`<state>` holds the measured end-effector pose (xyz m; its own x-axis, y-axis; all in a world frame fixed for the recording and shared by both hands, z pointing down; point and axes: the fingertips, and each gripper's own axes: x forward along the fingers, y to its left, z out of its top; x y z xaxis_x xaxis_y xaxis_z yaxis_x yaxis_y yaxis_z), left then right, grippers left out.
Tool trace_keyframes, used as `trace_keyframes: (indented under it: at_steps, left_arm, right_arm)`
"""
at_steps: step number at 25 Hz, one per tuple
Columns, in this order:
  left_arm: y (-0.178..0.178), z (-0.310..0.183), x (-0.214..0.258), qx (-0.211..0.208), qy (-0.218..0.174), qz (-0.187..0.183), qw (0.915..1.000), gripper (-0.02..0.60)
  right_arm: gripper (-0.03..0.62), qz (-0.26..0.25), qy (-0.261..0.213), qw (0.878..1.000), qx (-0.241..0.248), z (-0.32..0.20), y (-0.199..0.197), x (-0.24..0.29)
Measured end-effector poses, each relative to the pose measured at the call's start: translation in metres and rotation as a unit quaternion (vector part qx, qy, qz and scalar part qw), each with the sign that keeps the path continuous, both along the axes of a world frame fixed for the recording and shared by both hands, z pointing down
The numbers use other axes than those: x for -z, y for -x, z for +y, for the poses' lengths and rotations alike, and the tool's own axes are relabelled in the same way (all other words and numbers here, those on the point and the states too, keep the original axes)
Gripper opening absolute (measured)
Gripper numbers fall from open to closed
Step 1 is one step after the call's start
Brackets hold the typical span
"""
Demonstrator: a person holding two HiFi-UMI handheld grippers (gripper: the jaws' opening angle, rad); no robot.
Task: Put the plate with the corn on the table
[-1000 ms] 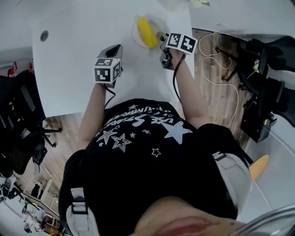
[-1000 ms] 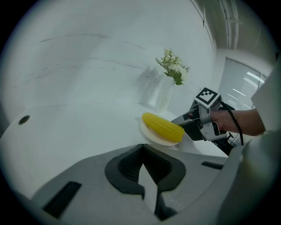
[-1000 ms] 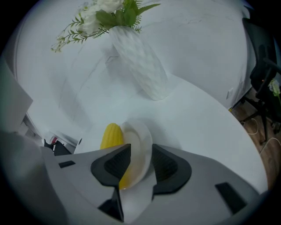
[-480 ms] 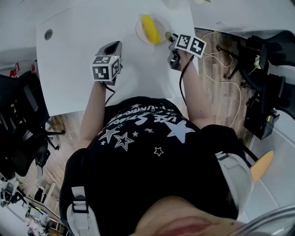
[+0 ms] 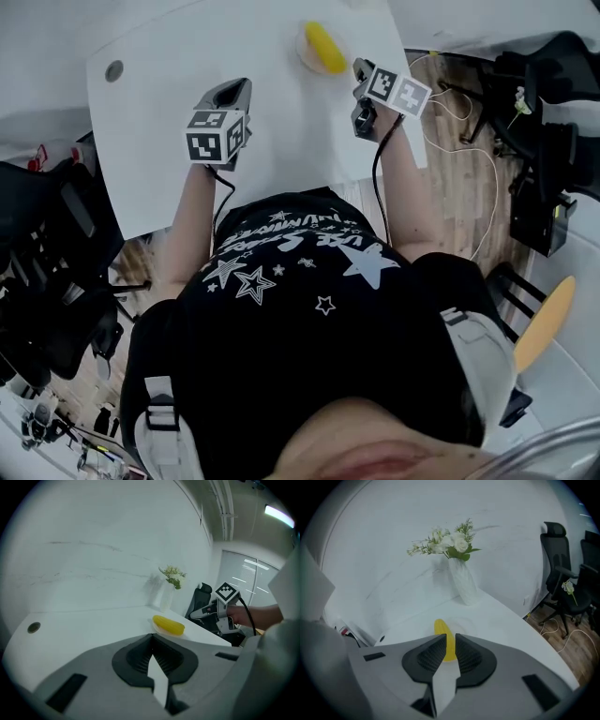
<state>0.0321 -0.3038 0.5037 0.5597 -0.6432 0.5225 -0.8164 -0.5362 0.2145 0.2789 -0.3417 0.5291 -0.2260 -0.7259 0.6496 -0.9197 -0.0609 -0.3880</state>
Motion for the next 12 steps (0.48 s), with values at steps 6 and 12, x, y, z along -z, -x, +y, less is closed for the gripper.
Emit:
trace_keyframes:
  at_steps: [6,12]
  left_arm:
    - [0.031,0.016,0.019,-0.030,-0.017,0.017,0.9993,0.006]
    - [0.060,0.027,0.026,-0.064,-0.027,0.031,0.9971,0.006]
  right_arm:
    - [0.028,0.004,-0.012,0.999,-0.037,0.033,0.031,0.015]
    - [0.009,0.016,-0.012,0.996,-0.083,0.064,0.058,0.018]
